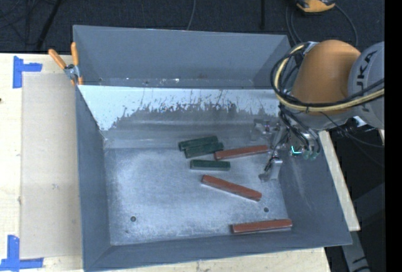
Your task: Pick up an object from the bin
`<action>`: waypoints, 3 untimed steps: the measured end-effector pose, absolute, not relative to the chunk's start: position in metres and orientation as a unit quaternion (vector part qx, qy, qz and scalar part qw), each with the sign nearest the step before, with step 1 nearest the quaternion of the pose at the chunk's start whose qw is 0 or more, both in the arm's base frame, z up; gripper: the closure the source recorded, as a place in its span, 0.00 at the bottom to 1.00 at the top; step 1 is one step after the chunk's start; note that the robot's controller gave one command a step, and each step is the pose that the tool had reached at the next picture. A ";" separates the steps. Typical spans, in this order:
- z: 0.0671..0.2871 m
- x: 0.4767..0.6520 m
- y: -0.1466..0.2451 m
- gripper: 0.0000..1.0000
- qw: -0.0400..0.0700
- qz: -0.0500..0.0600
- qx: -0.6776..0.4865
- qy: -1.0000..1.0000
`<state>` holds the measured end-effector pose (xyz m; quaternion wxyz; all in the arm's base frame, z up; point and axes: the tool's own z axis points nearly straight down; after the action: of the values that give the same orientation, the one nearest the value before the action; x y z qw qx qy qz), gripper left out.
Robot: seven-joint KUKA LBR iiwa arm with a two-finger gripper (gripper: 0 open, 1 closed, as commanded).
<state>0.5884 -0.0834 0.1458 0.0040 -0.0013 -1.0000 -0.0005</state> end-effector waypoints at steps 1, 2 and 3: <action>0.151 0.590 -0.083 0.00 0.000 0.000 0.000 -1.000; 0.096 0.564 -0.079 0.00 -0.002 0.000 -0.015 -1.000; 0.071 0.580 -0.059 0.00 0.006 0.000 0.032 -0.999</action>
Offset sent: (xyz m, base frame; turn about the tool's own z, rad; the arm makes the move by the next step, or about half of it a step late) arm -0.0384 0.0068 -0.0758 0.0414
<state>0.5800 -0.0587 0.0710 0.0065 0.0323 -0.9995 0.0003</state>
